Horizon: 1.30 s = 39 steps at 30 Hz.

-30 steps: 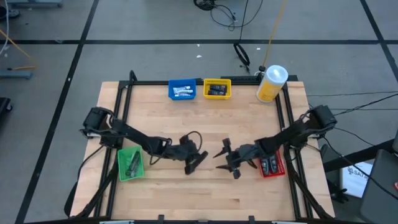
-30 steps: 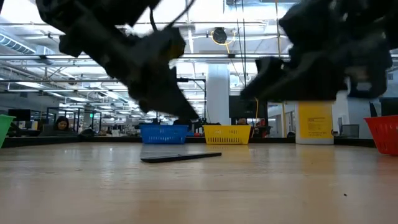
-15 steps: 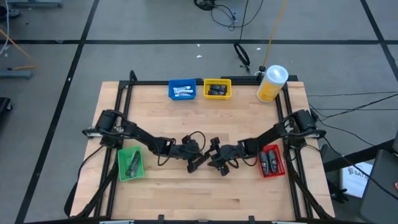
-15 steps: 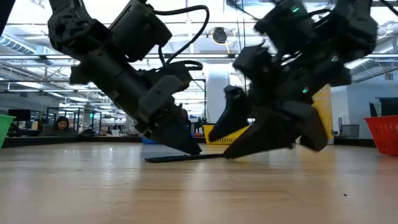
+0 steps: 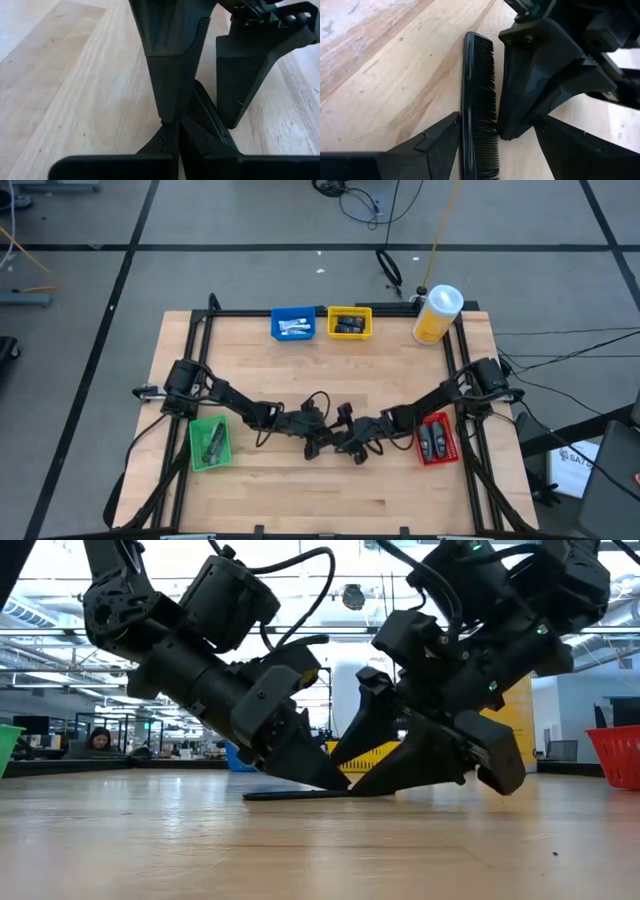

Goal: Pick & Place Travel size toiletries
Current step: Put the black hair comb into the green bin

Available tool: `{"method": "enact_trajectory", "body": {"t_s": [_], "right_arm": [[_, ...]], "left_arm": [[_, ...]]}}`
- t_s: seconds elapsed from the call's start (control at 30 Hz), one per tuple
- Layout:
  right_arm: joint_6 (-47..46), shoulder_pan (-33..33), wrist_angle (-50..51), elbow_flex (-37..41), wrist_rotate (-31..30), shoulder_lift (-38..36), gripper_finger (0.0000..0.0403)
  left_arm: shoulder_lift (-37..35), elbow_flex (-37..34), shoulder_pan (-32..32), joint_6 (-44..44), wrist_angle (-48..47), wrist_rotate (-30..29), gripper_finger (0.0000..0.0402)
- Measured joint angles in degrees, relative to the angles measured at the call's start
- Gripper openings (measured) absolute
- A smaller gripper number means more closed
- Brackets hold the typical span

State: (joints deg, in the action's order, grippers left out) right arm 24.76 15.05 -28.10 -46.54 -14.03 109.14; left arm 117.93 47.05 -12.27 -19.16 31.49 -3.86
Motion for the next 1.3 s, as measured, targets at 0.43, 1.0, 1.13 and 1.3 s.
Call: {"method": "enact_trajectory", "body": {"t_s": [0.43,1.0,1.13,1.3], "right_arm": [[-0.4,2.3,-0.4,0.1,-2.7,-0.1,0.0248],[-2.6,3.4,2.1,0.3,-2.0,-4.3,0.0248],[-0.9,4.2,3.9,0.2,-2.2,-4.3,0.0248],[0.2,4.4,4.6,0.2,-1.2,-4.3,0.0248]], "left_arm": [[0.2,-0.1,0.1,0.0,1.2,2.8,0.0007],[0.4,-0.2,-0.1,0.0,5.2,7.9,0.0002],[0.4,-0.1,-0.2,-0.1,5.3,8.3,0.0011],[0.4,-0.1,-0.2,0.0,5.5,8.4,0.0002]]}}
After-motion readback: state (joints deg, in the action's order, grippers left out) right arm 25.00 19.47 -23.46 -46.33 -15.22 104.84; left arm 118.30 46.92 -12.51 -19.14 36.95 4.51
